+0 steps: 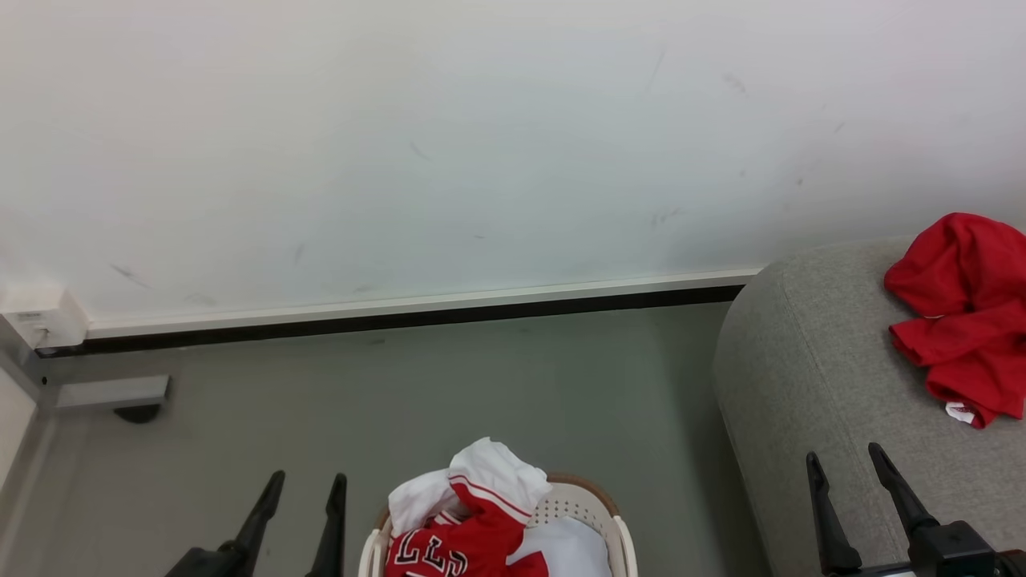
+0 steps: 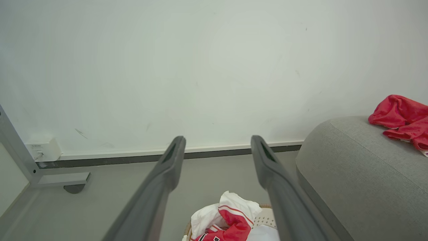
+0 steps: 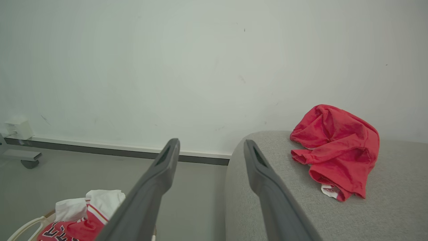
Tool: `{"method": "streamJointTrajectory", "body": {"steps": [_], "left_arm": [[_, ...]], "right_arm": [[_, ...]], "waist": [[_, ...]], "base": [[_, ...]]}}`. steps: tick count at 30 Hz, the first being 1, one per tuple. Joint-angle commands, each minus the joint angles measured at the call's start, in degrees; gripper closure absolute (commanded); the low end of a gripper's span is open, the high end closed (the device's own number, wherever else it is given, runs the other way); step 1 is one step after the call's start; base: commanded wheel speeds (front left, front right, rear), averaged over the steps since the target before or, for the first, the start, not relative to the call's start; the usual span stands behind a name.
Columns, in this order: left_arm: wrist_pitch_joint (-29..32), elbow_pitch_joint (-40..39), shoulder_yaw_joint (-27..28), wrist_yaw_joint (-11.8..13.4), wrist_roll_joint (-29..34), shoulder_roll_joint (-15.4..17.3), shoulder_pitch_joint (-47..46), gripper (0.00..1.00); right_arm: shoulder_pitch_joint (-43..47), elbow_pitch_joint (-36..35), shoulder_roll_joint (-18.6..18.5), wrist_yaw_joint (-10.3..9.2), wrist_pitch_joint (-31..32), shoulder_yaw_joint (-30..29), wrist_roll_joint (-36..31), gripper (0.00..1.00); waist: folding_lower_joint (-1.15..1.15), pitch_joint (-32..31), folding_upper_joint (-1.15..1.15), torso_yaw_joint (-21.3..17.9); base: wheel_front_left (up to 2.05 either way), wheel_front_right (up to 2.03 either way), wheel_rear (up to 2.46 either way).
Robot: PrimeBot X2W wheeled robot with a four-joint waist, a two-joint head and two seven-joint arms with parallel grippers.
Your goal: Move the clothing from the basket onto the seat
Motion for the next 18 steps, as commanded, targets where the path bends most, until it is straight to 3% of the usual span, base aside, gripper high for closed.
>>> {"method": "streamJointTrajectory", "body": {"steps": [1,18], "left_arm": [[-0.03,0.1,0.53,-0.37,0.92,-0.22,0.34,0.0],[-0.03,1.73,2.64,-3.17,3.87,-2.18,-0.64,0.0]], "right_arm": [[0.32,0.25,-0.12,-0.15,-0.01,0.16,0.33,0.0],[-1.54,-0.01,-0.11,-0.15,-0.01,0.69,1.13,0.0]], "waist": [[0.01,0.04,0.0,0.05],[0.01,1.6,0.0,-2.0]], "base": [[0.0,0.0,0.0],[0.0,0.0,0.0]]}}
